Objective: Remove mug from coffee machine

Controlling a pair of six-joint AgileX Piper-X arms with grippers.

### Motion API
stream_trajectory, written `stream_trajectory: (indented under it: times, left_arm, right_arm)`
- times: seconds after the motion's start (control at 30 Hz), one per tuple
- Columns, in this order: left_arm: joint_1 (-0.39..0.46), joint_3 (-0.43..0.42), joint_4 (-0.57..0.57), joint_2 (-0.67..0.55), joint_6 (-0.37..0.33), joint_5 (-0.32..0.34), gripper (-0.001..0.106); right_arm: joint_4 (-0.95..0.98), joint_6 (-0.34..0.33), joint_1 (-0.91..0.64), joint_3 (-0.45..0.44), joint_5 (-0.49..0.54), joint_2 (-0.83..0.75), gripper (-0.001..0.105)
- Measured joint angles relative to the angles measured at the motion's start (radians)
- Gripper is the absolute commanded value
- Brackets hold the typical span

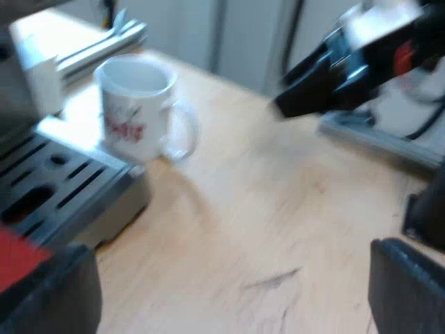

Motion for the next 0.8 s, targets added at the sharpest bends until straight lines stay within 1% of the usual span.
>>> stream_trajectory:
  times: [0.03,0.07,0.13,0.2,0.23,0.27,0.33,0.4,0.43,0.47,0.53,0.6,0.63,0.7,0.73,0.8]
  left_arm:
    - [0.0,-0.024,0.048,0.0,0.0,-0.03,0.08]
    - [0.0,-0.044,0.083,0.0,0.0,-0.056,0.08]
    - [0.0,-0.096,0.16,0.0,0.0,-0.108,0.08]
    - [0.0,-0.122,0.198,0.0,0.0,-0.132,0.08]
    - [0.0,-0.146,0.234,0.0,0.0,-0.143,0.08]
    - [0.0,-0.158,0.25,0.0,0.0,-0.15,0.08]
    - [0.0,-0.205,0.308,0.0,-0.021,-0.178,0.08]
    - [0.002,-0.234,0.339,0.008,-0.039,-0.185,0.08]
    - [0.009,-0.246,0.346,0.017,-0.044,-0.185,0.08]
    - [0.014,-0.256,0.351,0.022,-0.046,-0.185,0.08]
    - [0.053,-0.277,0.356,0.049,-0.049,-0.185,0.08]
    - [0.142,-0.313,0.382,0.087,-0.049,-0.14,0.08]
    - [0.172,-0.321,0.385,0.097,-0.051,-0.126,0.08]
    - [0.284,-0.34,0.397,0.13,-0.051,-0.071,0.08]
    - [0.318,-0.342,0.398,0.134,-0.051,-0.055,0.08]
    - [0.444,-0.346,0.399,0.141,-0.052,-0.012,0.08]
  right_arm:
    - [0.06,0.016,0.0,-0.036,-0.02,0.0,0.058]
    - [0.075,0.018,0.0,-0.053,-0.023,0.0,0.058]
    - [0.151,0.026,0.0,-0.117,-0.03,0.011,0.058]
    - [0.184,0.028,0.0,-0.145,-0.032,0.017,0.058]
    - [0.231,0.029,0.0,-0.196,-0.042,0.034,0.058]
    - [0.243,0.032,0.0,-0.207,-0.042,0.039,0.058]
    - [0.309,0.049,0.0,-0.269,-0.042,0.082,0.058]
    - [0.344,0.051,0.0,-0.313,-0.06,0.115,0.058]
    - [0.344,0.051,0.0,-0.313,-0.06,0.115,0.058]
    - [0.355,0.053,0.0,-0.336,-0.067,0.13,0.058]
    - [0.384,0.054,0.0,-0.39,-0.08,0.181,0.058]
    - [0.391,0.054,0.0,-0.496,-0.087,0.269,0.058]
    - [0.391,0.054,0.0,-0.509,-0.087,0.28,0.058]
    - [0.391,0.047,-0.003,-0.543,-0.088,0.317,0.058]
    - [0.389,0.045,-0.003,-0.549,-0.088,0.325,0.058]
    - [0.385,0.043,-0.005,-0.557,-0.087,0.34,0.058]
